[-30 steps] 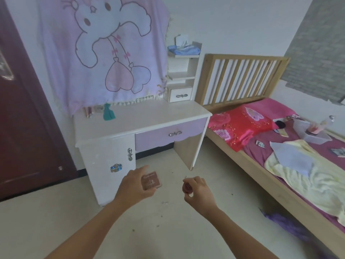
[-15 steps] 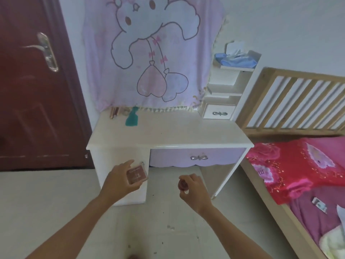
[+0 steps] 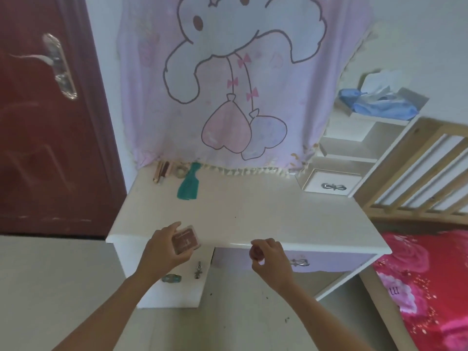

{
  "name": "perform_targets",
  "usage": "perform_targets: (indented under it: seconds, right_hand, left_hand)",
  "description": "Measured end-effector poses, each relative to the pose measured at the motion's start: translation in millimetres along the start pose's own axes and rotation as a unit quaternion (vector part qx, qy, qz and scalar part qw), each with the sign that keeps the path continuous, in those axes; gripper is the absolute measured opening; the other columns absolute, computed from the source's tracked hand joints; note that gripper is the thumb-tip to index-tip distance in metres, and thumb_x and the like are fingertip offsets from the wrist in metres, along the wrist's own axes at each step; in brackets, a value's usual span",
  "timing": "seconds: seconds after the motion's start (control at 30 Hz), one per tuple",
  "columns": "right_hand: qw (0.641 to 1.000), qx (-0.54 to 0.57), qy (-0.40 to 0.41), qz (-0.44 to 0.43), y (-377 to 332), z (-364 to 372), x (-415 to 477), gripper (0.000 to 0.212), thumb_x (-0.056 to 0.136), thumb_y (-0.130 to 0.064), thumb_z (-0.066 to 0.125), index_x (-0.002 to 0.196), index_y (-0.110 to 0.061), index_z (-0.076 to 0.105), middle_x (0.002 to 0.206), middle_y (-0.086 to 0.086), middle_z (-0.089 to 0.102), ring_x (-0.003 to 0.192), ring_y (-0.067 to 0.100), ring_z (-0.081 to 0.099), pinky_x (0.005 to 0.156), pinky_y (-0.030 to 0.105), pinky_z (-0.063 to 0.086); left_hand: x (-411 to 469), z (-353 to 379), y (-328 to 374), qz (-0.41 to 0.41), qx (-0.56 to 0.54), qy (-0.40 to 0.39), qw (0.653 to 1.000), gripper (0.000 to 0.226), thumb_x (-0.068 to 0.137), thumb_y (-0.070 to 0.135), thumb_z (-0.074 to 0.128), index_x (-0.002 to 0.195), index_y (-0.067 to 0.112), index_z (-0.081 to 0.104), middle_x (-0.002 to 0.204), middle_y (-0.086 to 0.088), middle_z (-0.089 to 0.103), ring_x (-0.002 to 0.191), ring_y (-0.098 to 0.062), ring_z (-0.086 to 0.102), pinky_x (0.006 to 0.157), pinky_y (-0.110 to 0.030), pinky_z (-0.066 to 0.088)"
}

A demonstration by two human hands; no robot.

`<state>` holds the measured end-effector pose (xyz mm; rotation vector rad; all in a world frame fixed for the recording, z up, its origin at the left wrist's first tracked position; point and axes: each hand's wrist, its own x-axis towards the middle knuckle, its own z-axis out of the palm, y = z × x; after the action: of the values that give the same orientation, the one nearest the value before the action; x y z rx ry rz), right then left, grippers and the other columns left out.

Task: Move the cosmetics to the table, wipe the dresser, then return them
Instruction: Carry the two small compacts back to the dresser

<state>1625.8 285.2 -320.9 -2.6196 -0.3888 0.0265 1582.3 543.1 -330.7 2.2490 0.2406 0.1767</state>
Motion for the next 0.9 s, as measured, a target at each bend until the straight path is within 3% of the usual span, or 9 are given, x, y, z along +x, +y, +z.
perform_targets:
  seconds: [0.13,0.37,0.53,0.6,0.67,0.73,0.9]
  right_hand:
    - [0.998,0.003,-0.058,0.005,3.0,25.7,36.3,0.044,0.081,-0.006,0.054,0.123,-0.019,0.053,0.115,0.003,0.053,0.113,0.02,0.042,0.084,0.021,0.039]
    - [0.995,0.031,-0.089,-0.041,-0.8,49.0,131.1,0.043,0.081,-0.008,0.055,0.122,-0.018,0.052,0.115,0.002,0.053,0.113,0.019,0.042,0.086,0.021,0.038]
    - [0.99,0.049,-0.102,-0.082,-0.8,56.4,218.2,0.043,0.081,-0.01,0.056,0.123,-0.018,0.052,0.116,0.002,0.052,0.113,0.019,0.041,0.087,0.022,0.038]
    - [0.988,0.055,-0.11,-0.094,0.8,59.3,250.9,0.044,0.081,-0.011,0.055,0.124,-0.02,0.05,0.116,0.0,0.051,0.114,0.017,0.04,0.087,0.022,0.038]
    - [0.985,0.056,-0.121,-0.111,4.6,63.0,279.5,0.044,0.081,-0.012,0.055,0.124,-0.021,0.05,0.117,0.0,0.05,0.114,0.017,0.04,0.088,0.021,0.037]
    - [0.982,0.049,-0.135,-0.125,11.9,67.5,302.6,0.045,0.082,-0.012,0.055,0.125,-0.021,0.049,0.119,0.0,0.049,0.115,0.018,0.039,0.089,0.02,0.036]
    - [0.978,0.047,-0.161,-0.125,28.4,79.2,332.0,0.043,0.083,-0.013,0.053,0.126,-0.02,0.048,0.119,0.001,0.049,0.113,0.018,0.039,0.086,0.02,0.035]
  left_hand:
    - [21.8,6.0,-1.8,-0.015,-0.005,-0.024,1.0,0.095,0.049,0.062,0.054,0.132,0.017,0.042,0.103,0.007,0.051,0.098,-0.009,0.043,0.085,-0.022,0.037]
    - [73.4,10.3,-8.2,-0.032,0.031,-0.01,0.999,0.097,0.05,0.066,0.049,0.134,0.019,0.039,0.104,0.011,0.048,0.101,-0.007,0.041,0.091,-0.022,0.039]
    - [135.7,15.1,-1.5,-0.035,0.079,0.023,0.996,0.072,0.071,0.039,0.073,0.132,0.018,0.039,0.108,0.008,0.049,0.099,-0.005,0.043,0.086,-0.015,0.038]
    - [160.5,18.7,2.3,-0.05,0.096,0.03,0.994,0.072,0.068,0.047,0.069,0.129,0.02,0.042,0.111,0.008,0.054,0.099,-0.005,0.045,0.083,-0.014,0.039]
    - [185.0,26.3,4.0,-0.062,0.115,0.029,0.991,0.084,0.055,0.064,0.052,0.128,0.022,0.044,0.112,0.007,0.056,0.102,-0.008,0.046,0.086,-0.019,0.042]
    - [208.2,39.2,0.7,-0.076,0.134,0.036,0.987,0.091,0.049,0.068,0.039,0.127,0.021,0.045,0.112,0.004,0.056,0.104,-0.011,0.046,0.087,-0.023,0.042]
    - [253.5,67.1,-6.7,-0.067,0.191,0.002,0.979,0.083,0.057,0.063,0.046,0.128,0.019,0.046,0.12,0.003,0.055,0.111,-0.015,0.046,0.086,-0.02,0.037]
